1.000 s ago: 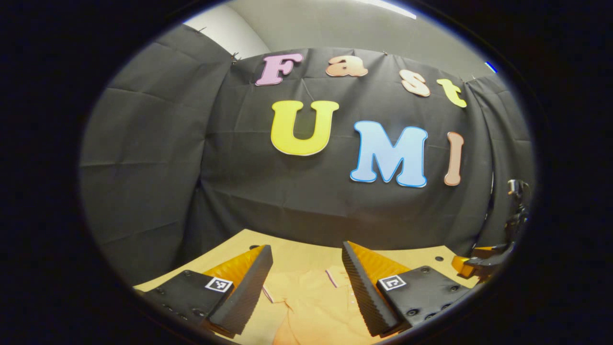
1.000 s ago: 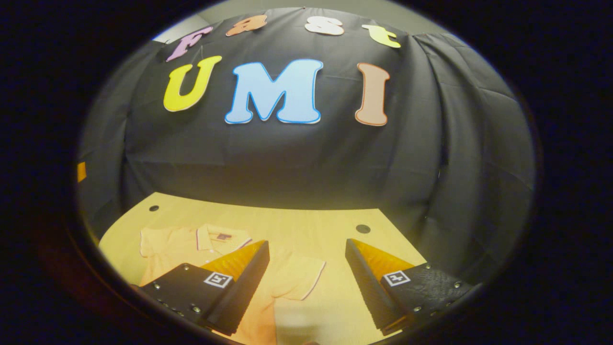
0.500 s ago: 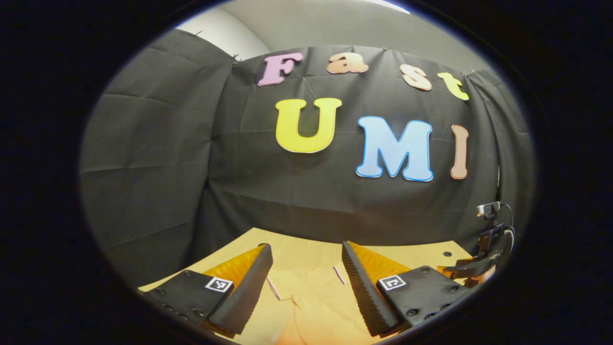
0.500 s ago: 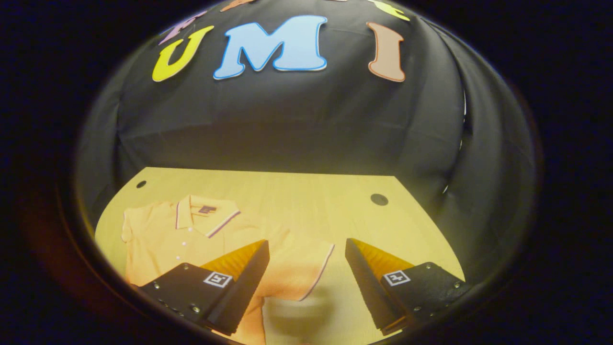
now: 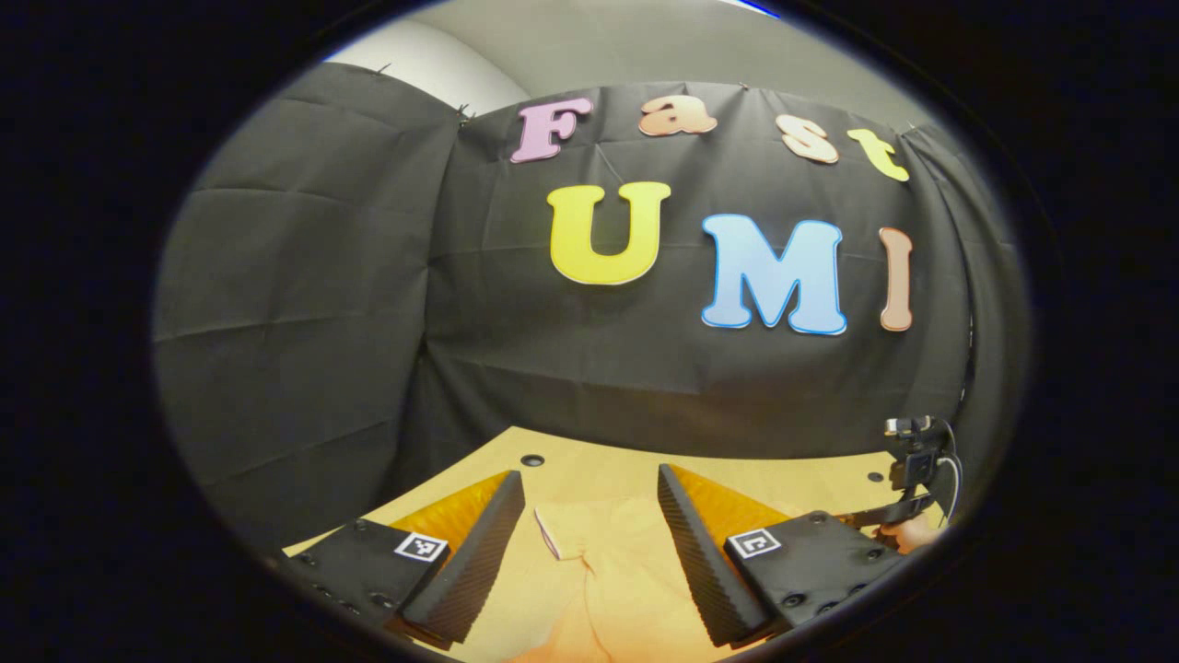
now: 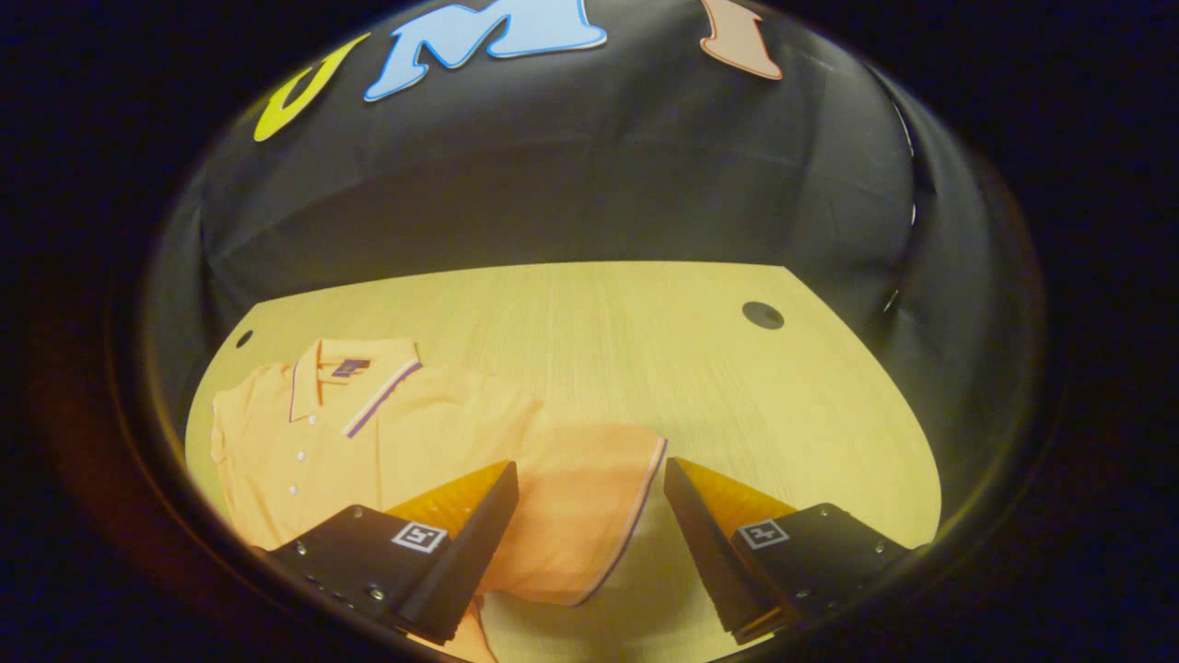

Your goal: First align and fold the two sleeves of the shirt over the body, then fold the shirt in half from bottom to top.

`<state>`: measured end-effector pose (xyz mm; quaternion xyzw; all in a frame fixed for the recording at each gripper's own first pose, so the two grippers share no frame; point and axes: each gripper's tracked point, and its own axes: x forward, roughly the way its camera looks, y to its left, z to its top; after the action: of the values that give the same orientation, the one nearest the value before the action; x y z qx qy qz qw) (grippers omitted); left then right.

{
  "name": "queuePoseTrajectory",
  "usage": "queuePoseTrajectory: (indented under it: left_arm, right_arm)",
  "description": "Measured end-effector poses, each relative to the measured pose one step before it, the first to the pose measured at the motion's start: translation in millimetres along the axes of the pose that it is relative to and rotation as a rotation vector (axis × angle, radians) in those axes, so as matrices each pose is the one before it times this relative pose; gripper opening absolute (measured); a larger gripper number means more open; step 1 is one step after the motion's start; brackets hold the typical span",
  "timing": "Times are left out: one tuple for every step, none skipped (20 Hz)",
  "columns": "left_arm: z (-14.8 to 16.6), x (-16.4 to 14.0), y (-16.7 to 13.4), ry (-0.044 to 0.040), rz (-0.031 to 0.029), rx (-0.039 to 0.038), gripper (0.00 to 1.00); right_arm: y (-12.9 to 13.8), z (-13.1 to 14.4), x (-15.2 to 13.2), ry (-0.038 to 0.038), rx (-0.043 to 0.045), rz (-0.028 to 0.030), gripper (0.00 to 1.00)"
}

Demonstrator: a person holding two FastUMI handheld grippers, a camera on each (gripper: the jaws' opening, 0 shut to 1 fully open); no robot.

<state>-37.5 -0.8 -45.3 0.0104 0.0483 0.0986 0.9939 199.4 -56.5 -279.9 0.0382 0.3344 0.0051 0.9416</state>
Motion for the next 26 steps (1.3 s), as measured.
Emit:
queuePoseTrajectory:
  left_arm:
    - [0.02,-2.15,0.17,0.00088,0.00209,0.00483,0.94]
    - [0.45,-1.0,0.3,-0.00034,0.00119,0.00369,0.94]
    - [1.15,-0.82,0.33,-0.00245,0.00156,0.00209,0.94]
    - [-0.57,-1.25,-0.4,-0.0012,0.00024,0.00048,0.93]
    - [-0.12,-0.97,-0.44,0.00014,0.00091,-0.00053,0.93]
    - [-0.9,-0.99,1.47,-0.00048,0.00178,-0.00157,0.93]
    - [0.62,-1.2,0.27,-0.00155,0.00182,-0.00295,0.93]
    - [-0.75,-0.95,-0.85,-0.00172,0.00317,-0.00236,0.93]
    - [-0.43,-2.29,0.5,-0.0009,0.00245,-0.00194,0.93]
    - [-0.7,-0.56,0.22,-0.00113,0.00228,-0.00118,0.93]
    - [-0.22,-1.23,0.91,-0.00068,0.00248,-0.00023,0.93]
    - [-0.01,0.81,-0.67,0.00096,0.00298,0.00049,0.93]
    - [-0.04,-0.36,0.6,-0.00065,0.00311,-0.00062,0.93]
    - [-0.77,-1.01,0.08,-0.00071,-0.00006,-0.00165,0.93]
    - [-0.44,-1.1,-0.64,0.00162,0.0005,0.00035,0.93]
    - [-0.95,0.61,-0.11,-0.00084,-0.00004,0.0003,0.93]
    - [-0.31,0.45,-0.51,-0.00057,-0.00181,-0.00175,0.93]
    - [0.09,-0.57,-1.44,0.00185,-0.00129,-0.00157,0.93]
    - [-0.02,0.68,-0.67,0.00133,-0.00129,-0.00098,0.93]
    - [-1.13,-0.12,-1.02,0.00056,-0.00177,-0.00145,0.93]
    - [0.17,0.38,-1.28,0.00178,-0.0037,-0.002,0.93]
    - [-2.44,-1.1,-1.52,0.00168,-0.00332,-0.00197,0.93]
    - [-0.07,0.21,-1.2,0.00073,-0.00305,-0.00159,0.93]
    - [0.01,-0.45,-0.75,-0.0005,-0.00373,-0.00114,0.94]
    - [0.32,-0.83,-1.2,-0.00078,-0.00268,0.00023,0.94]
    - [-0.02,0.4,-1.05,-0.00133,-0.00145,0.00077,0.94]
  right_arm:
    - [-2.3,-3.7,4.26,0.01638,0.00305,-0.009,0.99]
    - [-1.33,-4.01,3.8,0.00979,0.00006,-0.00732,0.98]
    - [-1.17,-1.29,2.53,0.00534,-0.00224,-0.00475,0.99]
    - [0.05,-2.3,1.76,0.00409,-0.00262,0.00335,0.99]
    - [-0.78,-1.41,1.57,0.00511,-0.00284,-0.00145,0.99]
    - [0.11,-1.17,0.42,0.00517,0.00374,0.00825,0.88]
    - [0.86,0.67,0.35,-0.00031,0.01152,0.00189,0.82]
    - [1.72,-1.17,-0.09,0.00472,0.01116,0.01175,0.81]
    - [0.65,1.45,-2.01,0.0009,0.00395,-0.00281,0.81]
    - [0.05,-1.74,3.65,-0.00103,-0.00655,0.00162,0.78]
    - [0.41,0.4,-1.23,-0.00244,-0.00259,-0.00045,0.77]
    - [0.83,-1.29,-1.12,-0.0006,0.00274,0.00016,0.54]
    - [0.66,0.88,-1.21,-0.00238,-0.00484,0.00294,0.47]
    - [1.92,-0.02,0.57,-0.00035,-0.00374,0.00322,0.47]
    - [1.75,-0.79,-1.2,-0.0012,0.00221,0.00017,0.3]
    - [1.87,0.59,1.02,-0.00431,-0.00765,0.00429,0.13]
    - [0.58,1.71,-1.45,-0.00766,-0.01238,0.00022,0.14]
    - [-2.7,2.72,-2.39,-0.00948,-0.00639,-0.01422,0.14]
    - [3.41,5.28,-0.84,-0.01872,-0.00232,0.00646,0.04]
    - [3.64,5.5,-3.81,-0.0166,-0.00498,0.00511,0.03]
    - [2.47,4.74,-3.83,-0.01889,-0.0169,0.00433,0.03]
    - [3.24,5.62,-3.38,-0.01531,-0.02325,0.00263,0.03]
    - [4.1,5.05,-3.57,-0.01188,-0.02487,0.00687,0.03]
    - [5.57,4.91,-3.37,-0.01489,-0.02399,0.00927,0.03]
    - [5.2,5.22,-4.11,-0.01606,-0.02417,0.00981,0.03]
    - [6.8,6.09,-3.53,-0.01641,-0.02242,0.00965,0.03]
